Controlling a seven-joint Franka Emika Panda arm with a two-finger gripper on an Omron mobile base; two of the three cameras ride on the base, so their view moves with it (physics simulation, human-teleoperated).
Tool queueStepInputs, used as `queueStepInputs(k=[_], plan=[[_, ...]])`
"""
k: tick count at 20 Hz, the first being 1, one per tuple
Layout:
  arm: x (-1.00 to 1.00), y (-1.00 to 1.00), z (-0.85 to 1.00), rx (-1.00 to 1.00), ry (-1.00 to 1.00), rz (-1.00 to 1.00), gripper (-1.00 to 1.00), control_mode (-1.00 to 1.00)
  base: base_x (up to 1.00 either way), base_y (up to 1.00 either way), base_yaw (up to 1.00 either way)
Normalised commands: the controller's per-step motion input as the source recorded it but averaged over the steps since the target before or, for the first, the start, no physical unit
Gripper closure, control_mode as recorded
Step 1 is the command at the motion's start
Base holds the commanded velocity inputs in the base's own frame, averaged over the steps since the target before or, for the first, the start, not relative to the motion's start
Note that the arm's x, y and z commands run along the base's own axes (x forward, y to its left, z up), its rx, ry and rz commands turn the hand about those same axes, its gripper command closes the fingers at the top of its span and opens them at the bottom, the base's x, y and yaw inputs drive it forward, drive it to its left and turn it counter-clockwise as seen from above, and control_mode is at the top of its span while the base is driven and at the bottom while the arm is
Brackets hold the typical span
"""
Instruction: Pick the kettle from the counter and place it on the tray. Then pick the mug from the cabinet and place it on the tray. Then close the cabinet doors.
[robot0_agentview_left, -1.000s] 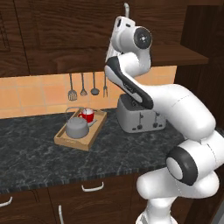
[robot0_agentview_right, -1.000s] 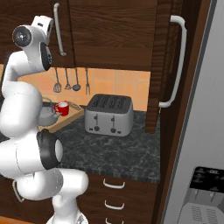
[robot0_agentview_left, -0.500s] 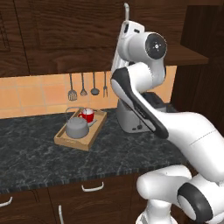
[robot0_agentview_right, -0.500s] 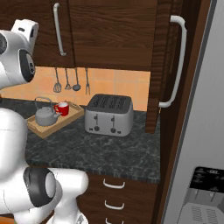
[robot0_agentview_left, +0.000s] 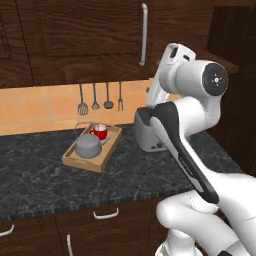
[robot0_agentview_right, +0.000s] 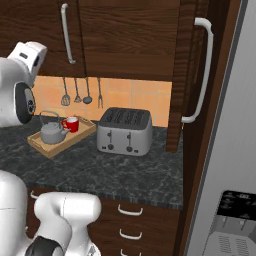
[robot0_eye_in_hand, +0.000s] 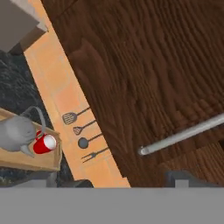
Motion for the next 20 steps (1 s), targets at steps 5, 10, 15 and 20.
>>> queueStepInputs(k=[5, 10, 15, 20], plan=[[-0.57, -0.59, -0.11, 0.43, 0.0, -0.36, -1.0, -1.0, 0.0, 0.0, 0.0], [-0.02, -0.07, -0.07, 0.25, 0.0, -0.32, -1.0, -1.0, 0.0, 0.0, 0.0], [0.0, -0.41, 0.0, 0.28, 0.0, -0.15, -1.0, -1.0, 0.0, 0.0, 0.0], [-0.27, -0.61, -0.14, 0.32, -0.04, -0.08, -1.0, -1.0, 0.0, 0.0, 0.0]])
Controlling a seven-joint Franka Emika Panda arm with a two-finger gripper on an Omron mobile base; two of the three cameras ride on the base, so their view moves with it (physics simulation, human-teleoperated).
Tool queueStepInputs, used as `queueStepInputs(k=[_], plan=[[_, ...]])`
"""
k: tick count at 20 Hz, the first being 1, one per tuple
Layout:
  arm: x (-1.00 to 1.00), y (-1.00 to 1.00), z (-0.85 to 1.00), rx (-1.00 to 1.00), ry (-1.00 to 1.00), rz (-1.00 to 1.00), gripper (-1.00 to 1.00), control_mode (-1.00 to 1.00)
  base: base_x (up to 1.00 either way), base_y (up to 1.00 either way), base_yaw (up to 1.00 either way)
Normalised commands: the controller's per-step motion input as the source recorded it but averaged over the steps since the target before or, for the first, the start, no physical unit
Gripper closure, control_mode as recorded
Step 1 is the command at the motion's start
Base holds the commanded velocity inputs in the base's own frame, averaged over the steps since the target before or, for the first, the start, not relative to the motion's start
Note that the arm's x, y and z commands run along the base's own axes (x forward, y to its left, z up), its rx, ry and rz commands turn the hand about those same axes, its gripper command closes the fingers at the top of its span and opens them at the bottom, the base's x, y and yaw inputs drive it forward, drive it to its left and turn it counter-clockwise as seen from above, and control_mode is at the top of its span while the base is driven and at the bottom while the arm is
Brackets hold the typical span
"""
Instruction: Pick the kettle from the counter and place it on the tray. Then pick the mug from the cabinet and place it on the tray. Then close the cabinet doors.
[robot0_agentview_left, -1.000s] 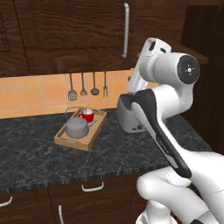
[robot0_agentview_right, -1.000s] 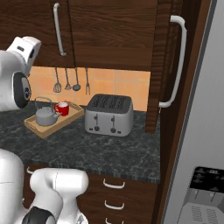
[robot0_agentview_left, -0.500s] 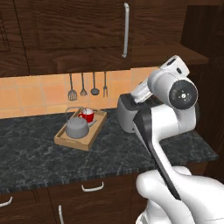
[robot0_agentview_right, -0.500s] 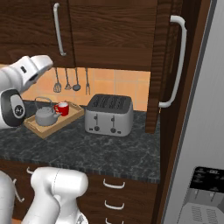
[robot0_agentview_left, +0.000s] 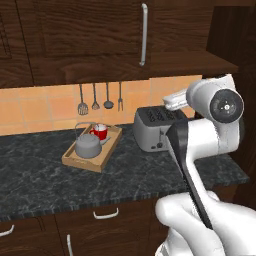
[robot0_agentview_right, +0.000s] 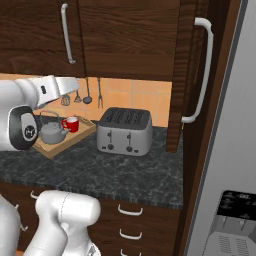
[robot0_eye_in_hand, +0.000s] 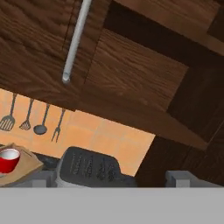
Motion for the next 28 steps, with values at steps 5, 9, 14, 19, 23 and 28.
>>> queueStepInputs(k=[5, 9, 14, 19, 23, 28], plan=[[-0.51, -0.65, -0.23, 0.33, -0.11, -0.11, -1.0, -1.0, 0.0, 0.0, 0.0], [-0.25, -0.95, -0.01, 0.44, -0.12, -0.12, -1.0, -1.0, 0.0, 0.0, 0.0], [-0.43, -0.78, -0.18, 0.39, -0.07, -0.22, -1.0, -1.0, 0.0, 0.0, 0.0], [-0.63, -0.24, -0.02, 0.39, -0.26, -0.26, -1.0, -1.0, 0.0, 0.0, 0.0], [-0.24, -0.17, 0.21, 0.32, -0.27, -0.15, -1.0, -1.0, 0.0, 0.0, 0.0], [-0.46, -0.35, 0.16, 0.34, -0.27, -0.08, -1.0, -1.0, 0.0, 0.0, 0.0]])
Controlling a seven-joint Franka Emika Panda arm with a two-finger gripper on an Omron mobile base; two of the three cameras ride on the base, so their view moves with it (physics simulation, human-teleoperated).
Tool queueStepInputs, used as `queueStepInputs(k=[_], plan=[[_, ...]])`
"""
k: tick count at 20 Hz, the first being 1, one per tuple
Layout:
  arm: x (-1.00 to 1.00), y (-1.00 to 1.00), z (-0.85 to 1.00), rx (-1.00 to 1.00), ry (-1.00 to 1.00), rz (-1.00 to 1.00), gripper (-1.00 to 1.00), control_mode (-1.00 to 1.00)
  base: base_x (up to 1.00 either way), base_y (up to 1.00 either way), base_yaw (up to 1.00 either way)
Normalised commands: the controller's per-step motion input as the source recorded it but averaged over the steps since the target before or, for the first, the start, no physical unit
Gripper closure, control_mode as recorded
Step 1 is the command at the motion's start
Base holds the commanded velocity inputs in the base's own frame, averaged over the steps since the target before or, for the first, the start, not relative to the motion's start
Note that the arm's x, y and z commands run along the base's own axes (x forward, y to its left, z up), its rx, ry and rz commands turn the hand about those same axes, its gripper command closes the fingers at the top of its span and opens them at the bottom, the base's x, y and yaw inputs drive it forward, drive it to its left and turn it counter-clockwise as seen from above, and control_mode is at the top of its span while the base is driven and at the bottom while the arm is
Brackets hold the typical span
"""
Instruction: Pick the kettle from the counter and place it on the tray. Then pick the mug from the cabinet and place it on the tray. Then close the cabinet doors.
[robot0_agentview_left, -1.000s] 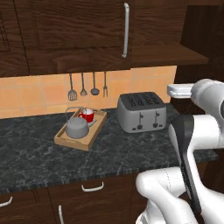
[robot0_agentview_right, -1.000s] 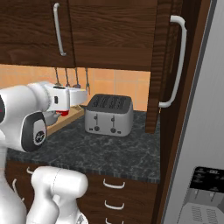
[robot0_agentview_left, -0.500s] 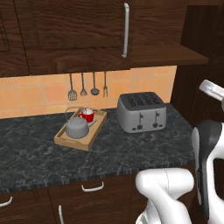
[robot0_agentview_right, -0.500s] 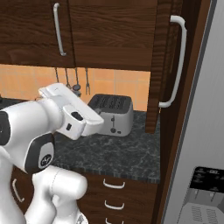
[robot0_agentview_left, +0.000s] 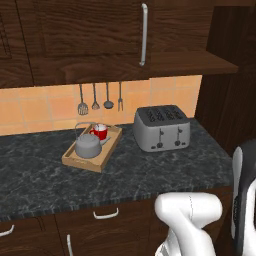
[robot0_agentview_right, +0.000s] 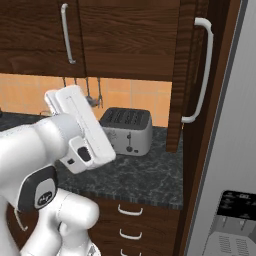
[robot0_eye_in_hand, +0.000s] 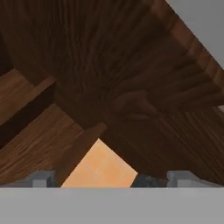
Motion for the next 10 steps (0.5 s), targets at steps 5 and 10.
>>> queueStepInputs(k=[5, 10], plan=[[-0.34, -0.29, 0.15, 0.38, -0.27, -0.12, -1.0, -1.0, 0.0, 0.0, 0.0], [-0.11, -0.46, 0.28, 0.35, -0.15, -0.11, -1.0, -1.0, 0.0, 0.0, 0.0]])
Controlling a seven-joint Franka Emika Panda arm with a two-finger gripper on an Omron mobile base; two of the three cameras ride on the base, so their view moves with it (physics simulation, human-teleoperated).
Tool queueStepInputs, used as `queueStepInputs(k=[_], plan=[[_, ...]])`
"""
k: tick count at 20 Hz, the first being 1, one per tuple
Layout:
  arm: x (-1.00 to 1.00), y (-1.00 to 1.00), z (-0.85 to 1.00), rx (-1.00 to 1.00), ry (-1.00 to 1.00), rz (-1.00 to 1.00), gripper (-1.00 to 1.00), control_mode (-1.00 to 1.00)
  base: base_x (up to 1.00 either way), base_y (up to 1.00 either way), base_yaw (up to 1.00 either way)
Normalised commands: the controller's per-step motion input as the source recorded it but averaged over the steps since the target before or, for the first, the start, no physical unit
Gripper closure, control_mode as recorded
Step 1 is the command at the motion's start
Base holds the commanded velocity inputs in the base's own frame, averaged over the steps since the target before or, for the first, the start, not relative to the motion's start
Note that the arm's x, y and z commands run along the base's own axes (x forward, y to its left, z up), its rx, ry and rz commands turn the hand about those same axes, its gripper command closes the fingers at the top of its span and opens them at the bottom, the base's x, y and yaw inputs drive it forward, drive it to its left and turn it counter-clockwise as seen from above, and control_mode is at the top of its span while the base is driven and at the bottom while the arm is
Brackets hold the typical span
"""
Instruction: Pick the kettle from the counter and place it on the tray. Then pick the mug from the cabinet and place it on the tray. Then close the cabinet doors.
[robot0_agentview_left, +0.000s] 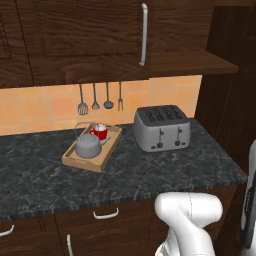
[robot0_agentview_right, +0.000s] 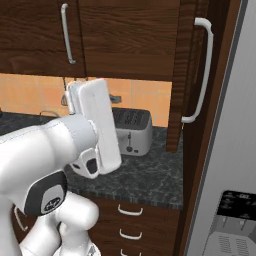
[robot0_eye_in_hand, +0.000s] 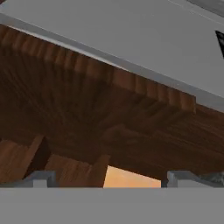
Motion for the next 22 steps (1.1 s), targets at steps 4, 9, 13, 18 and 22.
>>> queueStepInputs(k=[4, 9, 13, 18, 22], plan=[[-0.42, -0.45, 0.01, 0.31, -0.1, -0.11, -1.0, -1.0, 0.0, 0.0, 0.0], [-0.49, -0.52, -0.03, 0.28, -0.23, -0.06, -1.0, -1.0, 0.0, 0.0, 0.0], [-0.23, -0.49, 0.05, 0.2, -0.24, 0.0, -1.0, -1.0, 0.0, 0.0, 0.0], [0.0, -0.57, 0.02, 0.18, -0.18, 0.0, -1.0, -1.0, 0.0, 0.0, 0.0], [0.1, -0.61, -0.17, 0.27, -0.07, 0.11, -1.0, -1.0, 0.0, 0.0, 0.0]])
